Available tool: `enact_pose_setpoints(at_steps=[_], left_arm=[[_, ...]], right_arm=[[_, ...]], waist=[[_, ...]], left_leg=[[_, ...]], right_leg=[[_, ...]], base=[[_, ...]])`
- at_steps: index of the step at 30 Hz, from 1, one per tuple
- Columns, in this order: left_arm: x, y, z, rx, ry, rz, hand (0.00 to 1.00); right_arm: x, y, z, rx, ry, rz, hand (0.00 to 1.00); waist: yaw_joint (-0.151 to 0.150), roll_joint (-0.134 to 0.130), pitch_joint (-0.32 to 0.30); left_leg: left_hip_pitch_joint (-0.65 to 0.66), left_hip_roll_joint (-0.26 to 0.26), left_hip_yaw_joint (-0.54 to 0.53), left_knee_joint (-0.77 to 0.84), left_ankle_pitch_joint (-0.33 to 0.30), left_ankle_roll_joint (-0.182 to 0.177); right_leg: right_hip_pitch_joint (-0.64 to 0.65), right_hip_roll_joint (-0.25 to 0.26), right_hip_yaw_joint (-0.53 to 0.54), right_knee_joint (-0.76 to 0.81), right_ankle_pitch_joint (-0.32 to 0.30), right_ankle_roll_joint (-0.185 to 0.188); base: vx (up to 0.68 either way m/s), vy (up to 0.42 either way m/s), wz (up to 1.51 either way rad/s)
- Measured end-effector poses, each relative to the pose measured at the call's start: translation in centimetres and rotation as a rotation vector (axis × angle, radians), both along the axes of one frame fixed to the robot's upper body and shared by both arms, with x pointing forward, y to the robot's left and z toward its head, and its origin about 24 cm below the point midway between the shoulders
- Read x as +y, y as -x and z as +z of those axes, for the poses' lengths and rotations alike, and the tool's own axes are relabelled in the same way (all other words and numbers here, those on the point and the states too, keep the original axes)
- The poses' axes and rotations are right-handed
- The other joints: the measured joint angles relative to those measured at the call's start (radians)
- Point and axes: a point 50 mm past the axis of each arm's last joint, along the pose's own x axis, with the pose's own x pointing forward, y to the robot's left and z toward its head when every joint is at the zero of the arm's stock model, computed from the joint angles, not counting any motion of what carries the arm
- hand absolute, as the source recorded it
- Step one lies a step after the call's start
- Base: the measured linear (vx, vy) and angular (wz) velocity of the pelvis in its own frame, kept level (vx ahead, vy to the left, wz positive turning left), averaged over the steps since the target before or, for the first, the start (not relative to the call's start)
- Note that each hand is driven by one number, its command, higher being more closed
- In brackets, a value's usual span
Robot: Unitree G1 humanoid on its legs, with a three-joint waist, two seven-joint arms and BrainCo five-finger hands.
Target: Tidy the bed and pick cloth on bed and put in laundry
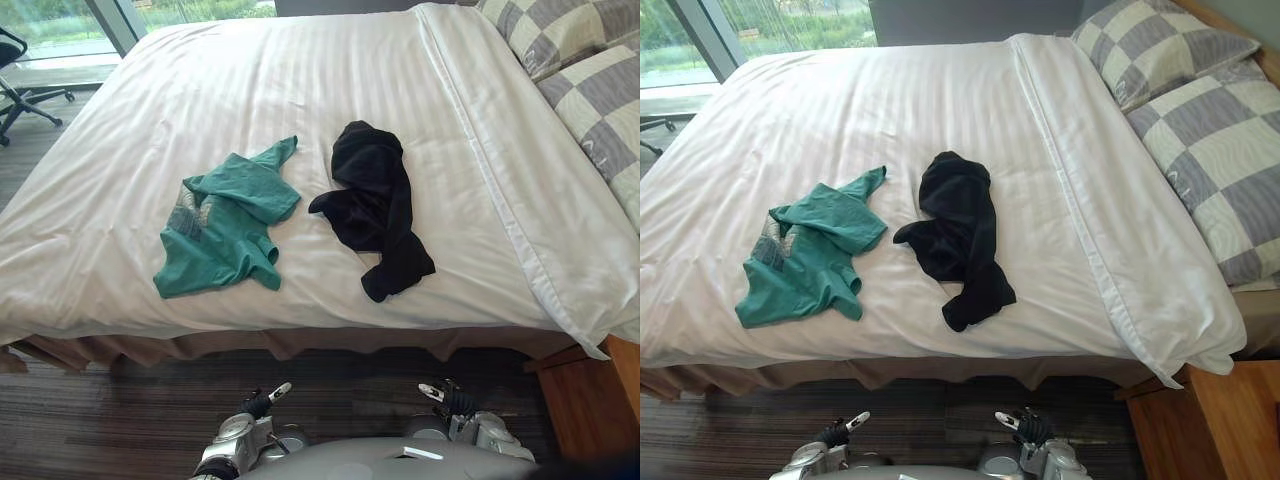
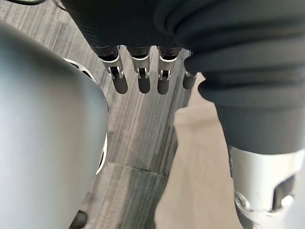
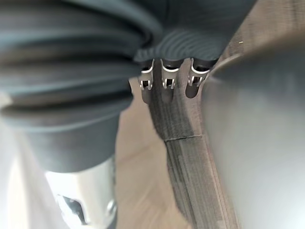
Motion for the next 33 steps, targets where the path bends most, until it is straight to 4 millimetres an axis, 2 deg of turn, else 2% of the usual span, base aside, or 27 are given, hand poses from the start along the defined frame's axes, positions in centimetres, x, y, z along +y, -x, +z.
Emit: enact_pose_setpoints(at_steps=[2, 3, 4, 6, 7, 8, 9, 10, 11, 13, 16, 17, 25, 29, 33], left_arm=[[-0.8, -0.2, 0.0, -0.006, 0.016, -0.02, 0.0], [-1.4, -0.6, 0.0, -0.006, 0.023, -0.052, 0.0], [-1.2, -1.1, 0.1, -0.003, 0.015, -0.074, 0.0], [-0.4, -1.1, 0.2, 0.021, -0.007, -0.089, 0.0], [0.3, -0.7, 0.1, 0.055, -0.035, -0.092, 0.0], [0.6, -0.4, 0.1, 0.072, -0.048, -0.094, 0.0], [1.1, 0.0, 0.0, 0.095, -0.067, -0.104, 0.0], [1.4, 0.1, 0.1, 0.11, -0.082, -0.102, 0.0], [1.4, -0.1, 0.1, 0.114, -0.089, -0.113, 0.0], [0.8, -0.5, 0.1, 0.113, -0.086, -0.146, 0.0], [-0.4, 0.0, -0.3, 0.126, -0.058, -0.153, 0.0], [-0.5, 0.0, -0.3, 0.129, -0.059, -0.152, 0.0], [0.1, 0.3, -0.3, 0.114, -0.063, -0.16, 0.0], [0.2, 0.4, -0.3, 0.11, -0.048, -0.13, 0.0], [1.0, 0.6, -0.3, 0.067, -0.019, 0.111, 0.0]], right_arm=[[-0.6, 0.3, 0.1, 0.001, 0.016, -0.009, 0.0], [-0.6, 0.2, 0.1, -0.01, 0.016, -0.022, 0.0], [0.1, 0.4, -0.1, -0.015, -0.004, -0.039, 0.0], [1.7, 0.5, -0.2, -0.037, -0.039, -0.039, 0.0], [2.4, -0.1, 0.0, -0.074, -0.068, -0.01, 0.0], [2.8, -0.3, 0.0, -0.088, -0.078, 0.006, 0.0], [3.3, -0.6, 0.2, -0.109, -0.091, 0.035, 0.0], [3.9, -0.9, 0.2, -0.121, -0.113, 0.06, 0.0], [4.2, -1.0, 0.3, -0.125, -0.128, 0.061, 0.0], [3.9, -1.3, 0.3, -0.132, -0.133, 0.038, 0.0], [3.2, -1.4, 0.4, -0.128, -0.11, 0.049, 0.0], [3.0, -1.3, 0.4, -0.121, -0.094, 0.061, 0.0], [3.5, -0.8, 0.0, -0.077, -0.081, 0.016, 0.0], [3.3, -0.3, -0.2, -0.058, -0.088, -0.066, 0.0], [2.1, 0.7, -0.4, -0.021, -0.054, -0.259, 0.0]], waist=[[-0.016, 0.02, -0.001], [-0.016, 0.023, -0.001], [-0.014, -0.014, 0.001], [-0.003, -0.055, 0.001], [0.003, -0.063, -0.009], [0.006, -0.062, -0.01], [0.009, -0.062, -0.01], [0.006, -0.062, -0.01], [0.005, -0.061, -0.011], [0.002, -0.052, -0.005], [-0.008, -0.005, -0.003], [-0.008, 0.002, -0.006], [-0.008, -0.032, -0.016], [-0.01, -0.033, -0.019], [-0.004, -0.024, -0.019]], left_leg=[[0.028, 0.026, -0.011, -0.052, -0.004, -0.052], [0.064, 0.018, -0.013, -0.116, -0.045, -0.076], [0.089, -0.023, -0.011, -0.165, -0.047, -0.054], [0.102, -0.069, -0.011, -0.229, -0.027, -0.032], [0.114, -0.068, -0.003, -0.262, -0.021, -0.02], [0.116, -0.061, -0.001, -0.269, -0.018, -0.015], [0.109, -0.052, 0.0, -0.272, -0.016, -0.01], [0.093, -0.047, -0.012, -0.277, -0.008, 0.0], [0.073, -0.051, -0.034, -0.29, 0.007, 0.006], [0.064, -0.087, -0.06, -0.316, 0.047, 0.021], [0.083, -0.102, -0.062, -0.362, 0.079, 0.032], [0.086, -0.101, -0.061, -0.362, 0.079, 0.032], [0.112, -0.093, -0.047, -0.364, 0.079, 0.032], [0.124, -0.093, -0.026, -0.368, 0.081, 0.032], [0.155, -0.084, 0.038, -0.369, 0.071, 0.029]], right_leg=[[0.021, -0.004, -0.04, -0.008, -0.01, 0.027], [0.038, -0.01, -0.057, -0.018, -0.001, 0.049], [0.055, -0.048, -0.071, -0.035, 0.014, 0.074], [0.052, -0.079, -0.074, -0.041, 0.068, 0.086], [0.04, -0.07, -0.098, -0.042, 0.12, 0.042], [0.035, -0.059, -0.118, -0.042, 0.139, 0.003], [0.025, -0.034, -0.136, -0.041, 0.149, -0.02], [0.023, 0.023, -0.123, -0.052, 0.131, 0.007], [0.028, 0.088, -0.103, -0.085, 0.093, 0.017], [0.049, 0.117, -0.086, -0.146, 0.048, -0.04], [0.058, 0.108, -0.086, -0.144, 0.048, -0.046], [0.063, 0.109, -0.085, -0.144, 0.048, -0.046], [0.078, 0.119, -0.057, -0.145, 0.048, -0.046], [0.082, 0.121, -0.033, -0.149, 0.047, -0.043], [0.085, 0.123, -0.027, -0.177, 0.055, -0.035]], base=[[-0.08, 0.118, 0.19], [-0.08, 0.28, 0.45], [-0.08, 0.321, 0.45], [-0.12, 0.288, 0.17], [-0.14, 0.25, -0.09], [-0.09, 0.198, -0.16], [-0.03, 0.118, -0.01], [-0.02, 0.089, 0.24], [-0.01, 0.052, 0.38], [0.07, 0.009, 0.46], [0.06, 0.031, 0.23], [0.07, 0.008, 0.05], [-0.01, -0.002, -0.05], [-0.1, 0.005, -0.19], [-0.07, 0.016, -0.34]])
